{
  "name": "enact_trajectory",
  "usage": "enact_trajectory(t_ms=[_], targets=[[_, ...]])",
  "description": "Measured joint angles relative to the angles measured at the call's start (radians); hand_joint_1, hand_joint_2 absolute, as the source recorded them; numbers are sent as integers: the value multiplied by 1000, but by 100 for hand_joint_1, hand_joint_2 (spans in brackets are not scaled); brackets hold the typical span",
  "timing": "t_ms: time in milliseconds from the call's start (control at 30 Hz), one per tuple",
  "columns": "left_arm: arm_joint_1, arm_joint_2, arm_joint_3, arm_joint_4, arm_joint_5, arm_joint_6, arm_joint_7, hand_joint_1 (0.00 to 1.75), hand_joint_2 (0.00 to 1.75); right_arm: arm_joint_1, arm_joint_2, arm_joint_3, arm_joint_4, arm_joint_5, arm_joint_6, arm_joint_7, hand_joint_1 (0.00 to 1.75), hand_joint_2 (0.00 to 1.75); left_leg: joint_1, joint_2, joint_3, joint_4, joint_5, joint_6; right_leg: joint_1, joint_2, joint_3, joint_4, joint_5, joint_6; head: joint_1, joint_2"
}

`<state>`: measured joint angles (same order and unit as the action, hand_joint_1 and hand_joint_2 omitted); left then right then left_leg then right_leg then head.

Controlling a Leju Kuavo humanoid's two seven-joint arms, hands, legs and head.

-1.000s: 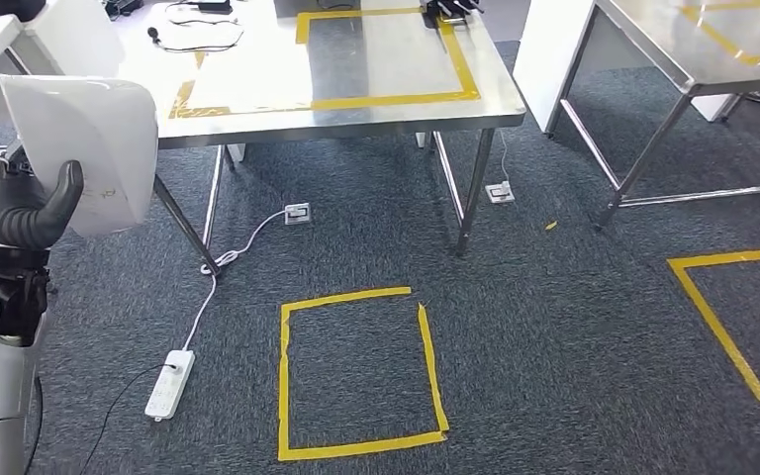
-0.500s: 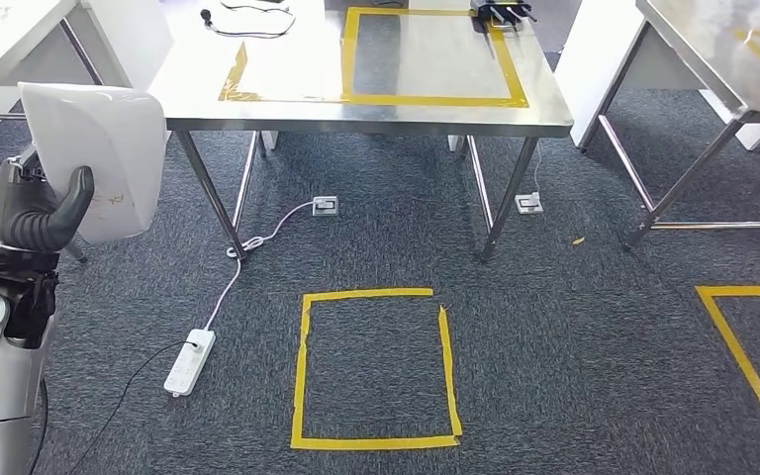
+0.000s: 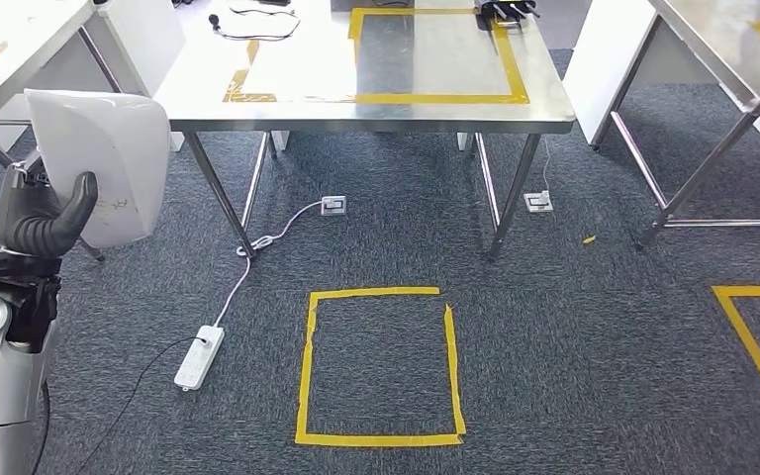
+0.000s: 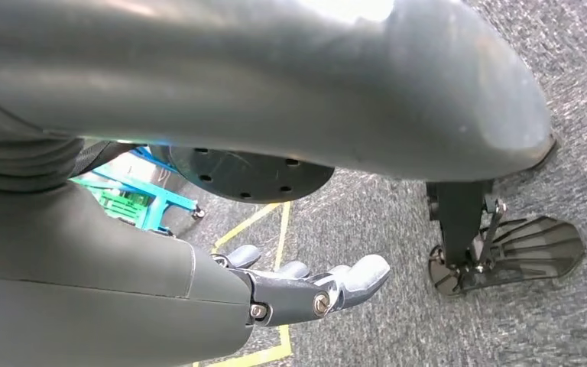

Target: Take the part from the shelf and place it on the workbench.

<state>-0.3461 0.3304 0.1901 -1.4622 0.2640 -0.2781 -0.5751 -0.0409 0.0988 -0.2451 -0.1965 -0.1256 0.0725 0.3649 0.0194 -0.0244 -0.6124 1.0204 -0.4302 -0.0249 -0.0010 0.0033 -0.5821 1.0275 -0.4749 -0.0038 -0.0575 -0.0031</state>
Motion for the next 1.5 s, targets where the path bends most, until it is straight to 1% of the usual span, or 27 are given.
enact_trajectory(t_ms=[100,200,367,433,500,533,567,600,667,700,733,800,867,900,967,1033,1067,1100,1133,1233,1267,1300,1333,1367,1433,1467,1500], targets=[[0,0,0,0,0,0,0,175,175,0,1,-3,0,-2,-2,0,0,0,0,0,-1,-1,2,-2,-1,0,-2,0,2,-2,0,0],[-2,0,0,0,0,0,0,175,175,0,2,-6,0,-6,-2,0,0,0,-3,0,-2,2,-1,3,-4,-1,-2,-1,2,0,0,0],[-10,-1,0,0,-1,-7,-2,175,175,-1,2,-8,0,-13,-2,0,0,0,3,-1,10,-19,-6,25,-5,-1,-5,31,10,17,2,0],[-15,-2,0,1,-1,-11,-3,175,175,-2,2,-8,0,-14,-1,0,0,0,8,-1,21,-22,-7,30,-7,0,-46,110,-40,25,6,0],[-17,-5,0,2,-2,-12,-3,175,175,-3,2,-9,0,-15,-1,0,0,0,9,-1,22,-21,-9,29,-13,1,-114,231,-100,34,9,0],[-17,-6,0,3,-2,-12,-3,175,175,-3,1,-9,0,-15,-1,0,0,0,11,-1,22,-19,-10,26,-16,0,-138,269,-111,38,10,0],[-17,-7,0,5,-2,-12,-3,175,175,-2,1,-9,0,-15,-1,0,0,0,14,-2,24,-18,-13,21,-19,0,-145,271,-102,43,10,0],[-17,-8,0,6,-2,-12,-3,175,175,-1,1,-9,0,-15,-1,1,0,0,18,-3,27,-15,-18,14,-23,0,-131,234,-74,48,10,0],[-18,-10,0,6,-2,-12,-3,175,175,0,0,-11,0,-17,-1,0,0,0,26,-5,34,-6,-32,-3,-31,2,-73,99,-5,57,12,0],[-20,-10,0,6,-2,-12,-3,175,175,-1,1,-13,0,-18,-1,-1,0,0,28,-6,36,-1,-39,-12,-32,3,-51,50,-1,53,14,0],[-21,-11,0,7,-2,-12,-3,175,175,0,1,-15,0,-19,-1,-1,0,0,27,-6,37,-1,-45,-21,-30,3,-38,22,-6,45,16,0],[-23,-12,-1,9,-2,-13,-3,175,175,3,2,-20,0,-20,-2,2,0,0,26,-8,46,2,-49,-39,-28,2,-29,16,-28,15,18,0],[-25,-14,-2,11,-2,-13,-4,175,175,7,1,-25,0,-20,-4,11,0,0,27,0,48,23,-48,-49,-28,1,-5,11,-21,-7,16,0],[-27,-14,-3,12,-2,-13,-4,175,175,7,1,-26,0,-20,-4,15,0,0,27,7,33,54,-47,-49,-26,0,10,10,-25,-16,13,0],[-30,-15,-4,14,-2,-13,-5,175,175,6,1,-28,0,-20,-5,16,0,0,22,18,-43,167,-59,-45,-20,-1,38,6,-42,-28,9,0],[-26,-15,-4,18,-2,-13,-6,175,175,8,1,-28,0,-20,-5,16,0,0,15,19,-130,260,-113,-37,-13,-1,70,1,-67,-33,7,0],[-23,-16,-4,20,-2,-13,-6,175,175,9,1,-28,0,-20,-5,17,0,0,11,19,-157,268,-141,-32,-10,-1,90,-2,-80,-34,6,0],[-20,-16,-4,21,-2,-13,-6,175,175,10,1,-29,0,-20,-5,17,0,0,7,19,-170,247,-152,-25,-7,0,112,-6,-95,-35,6,0],[-19,-16,-4,23,-1,-13,-6,175,175,11,1,-29,0,-20,-5,18,0,0,2,20,-174,202,-135,-17,-4,0,135,-9,-112,-35,5,0],[-13,-15,-4,27,0,-13,-8,175,175,14,3,-30,0,-20,-7,16,0,0,-18,24,-158,47,63,10,2,0,193,-17,-169,-29,6,0],[-11,-14,-4,26,1,-13,-9,175,175,13,3,-30,0,-20,-9,18,0,0,-23,23,-150,29,103,16,3,0,215,-20,-184,-24,6,0],[-11,-13,-4,23,1,-13,-9,175,175,11,3,-30,-1,-19,-11,24,0,0,-26,19,-139,30,100,20,5,0,230,-17,-186,-18,6,0],[-15,-12,-4,19,1,-13,-9,175,175,5,2,-30,-3,-19,-12,33,0,0,-24,15,-123,33,81,26,5,-1,231,7,-171,-12,6,0],[-19,-10,-4,14,1,-13,-10,175,175,0,1,-30,-5,-18,-13,43,0,0,-21,12,-104,31,65,33,5,-1,213,58,-142,-7,6,0],[-25,-10,-4,9,1,-12,-10,175,175,-8,-1,-30,-7,-18,-11,46,0,0,-16,9,-56,20,32,44,3,0,116,205,-95,5,7,0],[-23,-11,-4,9,1,-12,-10,175,175,-9,-1,-30,-7,-18,-9,40,0,0,-16,9,-31,15,14,48,1,0,58,265,-104,10,8,0],[-22,-13,-4,9,1,-12,-10,175,175,-8,-1,-30,-6,-18,-8,31,0,0,-15,7,-8,11,-4,50,0,0,3,301,-140,15,8,0]])
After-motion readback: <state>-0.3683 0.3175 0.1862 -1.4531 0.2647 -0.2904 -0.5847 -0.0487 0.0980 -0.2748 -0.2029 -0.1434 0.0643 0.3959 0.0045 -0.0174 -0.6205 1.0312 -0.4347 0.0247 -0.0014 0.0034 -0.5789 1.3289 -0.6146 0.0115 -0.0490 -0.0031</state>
